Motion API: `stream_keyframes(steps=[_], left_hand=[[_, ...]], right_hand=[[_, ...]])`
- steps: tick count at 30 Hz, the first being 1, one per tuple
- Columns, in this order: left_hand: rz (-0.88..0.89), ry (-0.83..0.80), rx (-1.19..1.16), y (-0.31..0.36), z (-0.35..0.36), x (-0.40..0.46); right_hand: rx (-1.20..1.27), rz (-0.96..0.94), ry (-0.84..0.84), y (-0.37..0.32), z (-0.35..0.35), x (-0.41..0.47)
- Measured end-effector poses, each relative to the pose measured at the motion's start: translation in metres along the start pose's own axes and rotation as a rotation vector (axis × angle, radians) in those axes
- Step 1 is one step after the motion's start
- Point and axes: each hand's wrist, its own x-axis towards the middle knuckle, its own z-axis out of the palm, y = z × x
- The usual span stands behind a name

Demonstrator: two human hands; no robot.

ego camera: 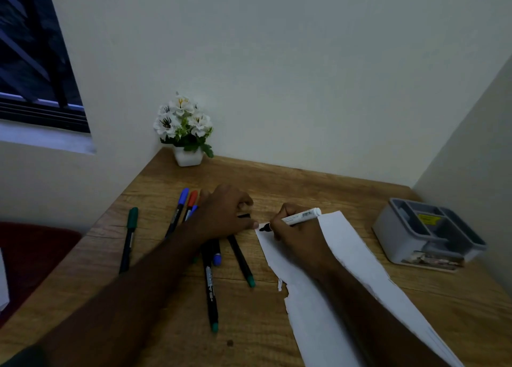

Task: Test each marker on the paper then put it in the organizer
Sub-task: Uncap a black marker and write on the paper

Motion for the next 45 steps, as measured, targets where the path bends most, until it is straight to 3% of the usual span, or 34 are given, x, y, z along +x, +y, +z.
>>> stream_keyframes(steps=[19,27,31,35,45], left_hand=[[-0.027,-0.047,0.03,-0.002,0.001,0.001],[-0.027,-0.036,0.021,0.0,-0.001,0.0],[-0.043,-0.038,0.054,0.0,-0.001,0.001],[-0.049,-0.001,0.039,0.0,0.003,0.0],[-0.059,-0.031,0.051,0.002,-0.001,-0.001]], right_hand=[[-0.008,0.078,0.066,0.017,0.018,0.008],[-0.132,-0.008,0.088,0.012,0.017,0.007],[-0.052,-0.033,-0.035,0.006,0.007,0.006],[-0.106,-0.032,0.046,0.003,0.002,0.004],[-0.118,-0.027,0.032,0.009,0.008,0.007]])
